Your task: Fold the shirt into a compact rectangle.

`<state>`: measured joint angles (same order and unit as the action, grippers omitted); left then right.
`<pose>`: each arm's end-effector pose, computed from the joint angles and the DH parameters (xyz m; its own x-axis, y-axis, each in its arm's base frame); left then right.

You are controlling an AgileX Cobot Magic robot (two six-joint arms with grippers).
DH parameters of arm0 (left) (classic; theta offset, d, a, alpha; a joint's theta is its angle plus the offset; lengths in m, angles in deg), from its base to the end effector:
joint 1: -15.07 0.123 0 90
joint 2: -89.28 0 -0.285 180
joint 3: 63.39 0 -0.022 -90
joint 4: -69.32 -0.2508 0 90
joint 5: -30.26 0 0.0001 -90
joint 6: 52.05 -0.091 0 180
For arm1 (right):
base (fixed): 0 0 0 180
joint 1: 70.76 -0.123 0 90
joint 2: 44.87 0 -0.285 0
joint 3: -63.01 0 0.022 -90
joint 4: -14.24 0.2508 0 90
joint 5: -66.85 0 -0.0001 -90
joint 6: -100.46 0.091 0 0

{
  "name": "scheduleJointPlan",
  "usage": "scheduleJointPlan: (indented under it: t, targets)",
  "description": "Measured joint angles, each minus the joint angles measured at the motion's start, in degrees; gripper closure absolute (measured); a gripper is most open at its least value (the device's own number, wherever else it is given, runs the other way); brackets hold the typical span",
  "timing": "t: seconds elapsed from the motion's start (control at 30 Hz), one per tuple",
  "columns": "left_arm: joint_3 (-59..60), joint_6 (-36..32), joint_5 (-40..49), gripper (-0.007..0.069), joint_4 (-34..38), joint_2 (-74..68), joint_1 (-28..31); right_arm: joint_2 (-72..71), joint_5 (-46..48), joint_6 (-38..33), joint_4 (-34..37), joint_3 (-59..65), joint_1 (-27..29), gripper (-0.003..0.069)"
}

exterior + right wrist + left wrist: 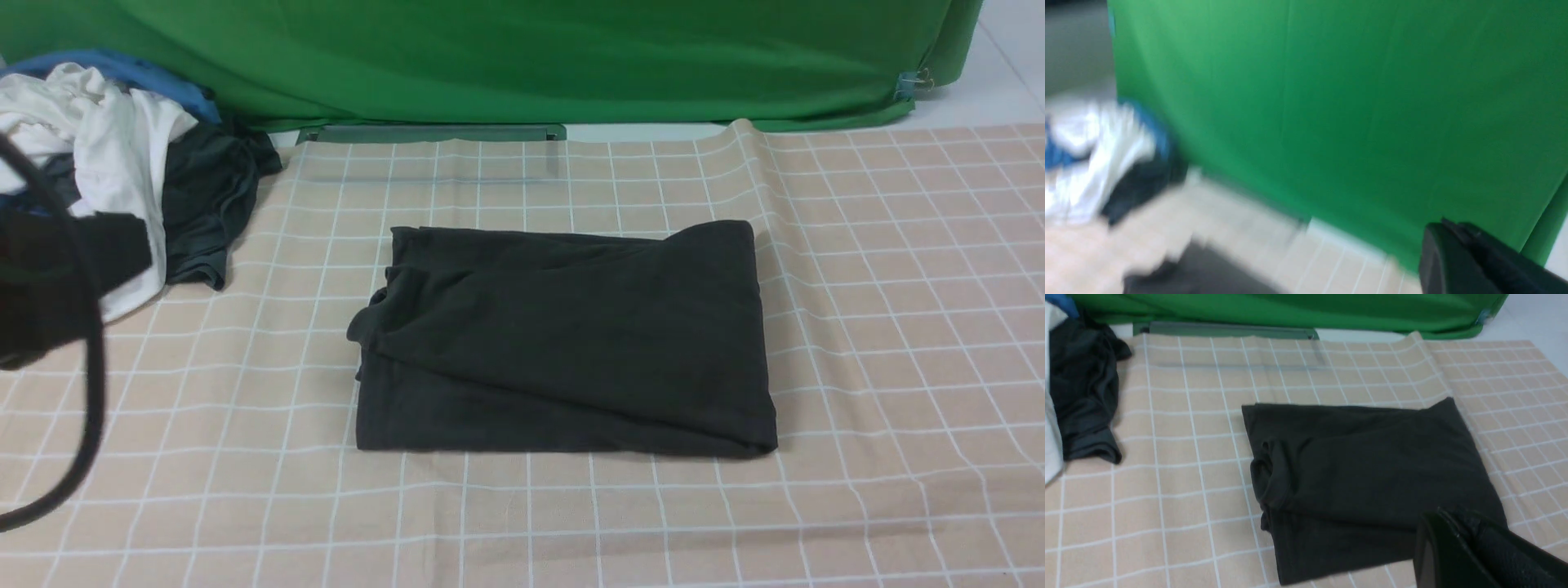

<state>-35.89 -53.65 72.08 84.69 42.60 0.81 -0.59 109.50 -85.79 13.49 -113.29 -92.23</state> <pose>0.1132 -0.0454 0.3820 -0.4718 -0.0560 -0.8799 0.3208 0.9186 -0.2305 0.0548 0.0207 0.5051 0.0322 -0.1146 -0.9929 -0.3564 0.9268 -0.1185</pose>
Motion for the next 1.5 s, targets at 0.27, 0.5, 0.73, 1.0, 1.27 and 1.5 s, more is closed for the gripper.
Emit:
scheduleJointPlan:
  t: [0.27,0.5,0.73,1.0,1.27,1.5]
  targets:
    - [0.1,-0.3,-3.3,0.0606,0.2,1.1,0.0,-26.4,-13.2,-0.2,-4.5,20.7,0.0,0.0621]
    - [1.0,-3.1,-5.3,0.0606,0.4,3.6,0.0,-36.3,-21.5,0.2,-4.9,30.0,0.0,0.0617]
    - [6.6,-4.9,-6.1,0.0606,0.4,11.7,0.0,-36.8,-21.7,2.0,-4.8,30.4,0.0,0.0608]
    - [7.9,-4.9,-8.1,0.0606,-0.8,14.6,0.0,-36.8,-21.7,2.1,-4.8,30.4,0.0,0.0592]
    - [7.9,-4.9,-8.3,0.0606,-0.8,14.6,0.0,-36.8,-21.7,2.2,-4.8,30.4,0.0,0.0586]
    - [7.9,-5.3,-8.3,0.0606,-1.6,14.6,0.0,-36.8,-21.7,2.2,-4.8,30.4,0.0,0.0568]
